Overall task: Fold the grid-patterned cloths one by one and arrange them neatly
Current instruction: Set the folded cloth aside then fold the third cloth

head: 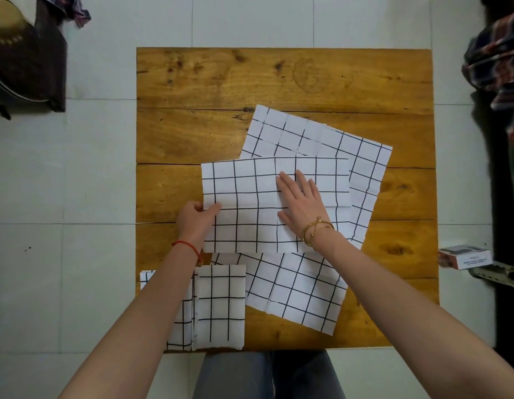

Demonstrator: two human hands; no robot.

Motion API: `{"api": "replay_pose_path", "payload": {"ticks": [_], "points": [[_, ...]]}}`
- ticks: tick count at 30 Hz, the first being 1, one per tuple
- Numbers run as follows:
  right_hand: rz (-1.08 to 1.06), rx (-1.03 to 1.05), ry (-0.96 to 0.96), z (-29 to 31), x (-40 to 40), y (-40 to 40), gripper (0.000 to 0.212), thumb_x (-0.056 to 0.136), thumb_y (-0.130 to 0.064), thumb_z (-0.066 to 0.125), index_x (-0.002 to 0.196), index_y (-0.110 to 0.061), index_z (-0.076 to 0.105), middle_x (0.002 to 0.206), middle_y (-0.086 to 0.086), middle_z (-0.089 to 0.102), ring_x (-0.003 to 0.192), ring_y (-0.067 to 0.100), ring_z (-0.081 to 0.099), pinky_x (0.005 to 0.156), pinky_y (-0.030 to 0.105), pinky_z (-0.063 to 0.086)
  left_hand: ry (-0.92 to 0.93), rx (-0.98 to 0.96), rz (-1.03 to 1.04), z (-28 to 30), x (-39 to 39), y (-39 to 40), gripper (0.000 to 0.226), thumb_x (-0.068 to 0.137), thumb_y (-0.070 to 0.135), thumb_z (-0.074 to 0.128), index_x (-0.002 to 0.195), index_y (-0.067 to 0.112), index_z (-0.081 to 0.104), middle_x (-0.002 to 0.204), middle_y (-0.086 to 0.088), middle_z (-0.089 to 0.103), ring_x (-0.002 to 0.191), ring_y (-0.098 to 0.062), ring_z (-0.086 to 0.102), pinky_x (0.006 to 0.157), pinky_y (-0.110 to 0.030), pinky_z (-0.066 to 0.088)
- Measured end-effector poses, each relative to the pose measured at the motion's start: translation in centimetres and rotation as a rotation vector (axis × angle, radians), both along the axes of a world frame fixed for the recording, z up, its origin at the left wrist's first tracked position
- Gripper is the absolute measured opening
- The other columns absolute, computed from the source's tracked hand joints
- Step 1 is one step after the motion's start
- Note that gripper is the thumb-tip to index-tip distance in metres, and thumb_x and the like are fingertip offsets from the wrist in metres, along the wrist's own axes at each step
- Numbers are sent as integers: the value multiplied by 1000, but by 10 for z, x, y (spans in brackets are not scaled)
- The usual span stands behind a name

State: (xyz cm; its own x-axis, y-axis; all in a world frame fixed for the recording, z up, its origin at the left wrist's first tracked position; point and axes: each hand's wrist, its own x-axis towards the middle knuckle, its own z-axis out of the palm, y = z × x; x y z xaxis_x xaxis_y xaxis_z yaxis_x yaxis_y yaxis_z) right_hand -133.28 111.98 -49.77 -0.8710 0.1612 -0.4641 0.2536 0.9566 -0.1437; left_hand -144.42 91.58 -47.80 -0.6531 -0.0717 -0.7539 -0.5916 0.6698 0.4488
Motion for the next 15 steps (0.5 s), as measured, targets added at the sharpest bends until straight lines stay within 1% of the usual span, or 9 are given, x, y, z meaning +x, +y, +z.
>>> {"api": "replay_pose_path", "payload": {"ticks": [3, 5, 7, 8, 9, 10, 12, 13, 15], "points": [[9, -6, -13, 0, -5, -7, 77, 91, -40, 52, 151, -15, 10, 160, -1, 5, 146, 31, -1, 119, 49, 5, 30, 76, 19, 13, -7, -5, 54, 86, 30, 70, 130, 10, 47, 119, -2, 54, 106, -18, 51, 85, -29, 43], [10, -8, -17, 0, -9, -13, 78, 92, -42, 50, 151, -16, 6, 160, -1, 3, 146, 31, -3, 118, 49, 4, 72, 161, -3, 27, -12, -7, 61, 84, 28, 72, 135, 13, 43, 125, -1, 56, 108, -15, 53, 87, -29, 45], [13, 0, -14, 1, -14, -20, 79, 92, -45, 48, 151, -16, 4, 160, 0, 1, 146, 31, -4, 118, 49, 4, 95, 242, -111, 48, -15, -5, 67, 85, 27, 71, 141, 16, 37, 117, 9, 58, 104, -4, 56, 84, -20, 47], [18, 8, -11, 1, -17, -24, 80, 93, -46, 47, 151, -16, 3, 160, 0, 0, 146, 31, -4, 119, 49, 4, 95, 275, -191, 59, -14, -3, 66, 87, 26, 68, 143, 17, 36, 110, 17, 56, 98, 6, 54, 78, -13, 46], [23, 15, -6, 1, -19, -28, 80, 93, -47, 46, 151, -15, 2, 160, 0, -1, 146, 31, -5, 118, 49, 4, 92, 305, -262, 69, -13, 1, 66, 88, 25, 67, 144, 17, 34, 109, 20, 55, 95, 10, 52, 76, -11, 47], [27, 18, -1, 1, -21, -31, 80, 93, -48, 46, 151, -15, 2, 160, 0, -1, 146, 31, -5, 118, 50, 4, 91, 333, -323, 76, -12, 4, 67, 88, 26, 66, 145, 18, 33, 115, 19, 56, 99, 8, 55, 80, -15, 50], [35, 19, 3, 1, -25, -37, 81, 92, -49, 45, 151, -15, 2, 160, 0, 0, 146, 31, -4, 118, 49, 3, 71, 380, -421, 86, -7, 15, 68, 89, 26, 65, 147, 22, 30, 124, 10, 59, 106, -9, 61, 89, -32, 55], [37, 16, 12, 1, -26, -39, 81, 92, -49, 45, 151, -15, 3, 160, 1, 1, 146, 31, -3, 118, 49, 3, 57, 397, -460, 87, -4, 21, 68, 90, 26, 64, 148, 24, 28, 120, 10, 60, 102, -13, 62, 87, -33, 56], [29, -2, 42, -1, -27, -38, 77, 91, -44, 44, 151, -12, 8, 159, 3, 7, 146, 32, 3, 118, 49, 6, 56, 409, -518, 83, 5, 39, 68, 92, 22, 62, 149, 26, 24, 99, 15, 54, 80, -5, 56, 70, -16, 52]]}}
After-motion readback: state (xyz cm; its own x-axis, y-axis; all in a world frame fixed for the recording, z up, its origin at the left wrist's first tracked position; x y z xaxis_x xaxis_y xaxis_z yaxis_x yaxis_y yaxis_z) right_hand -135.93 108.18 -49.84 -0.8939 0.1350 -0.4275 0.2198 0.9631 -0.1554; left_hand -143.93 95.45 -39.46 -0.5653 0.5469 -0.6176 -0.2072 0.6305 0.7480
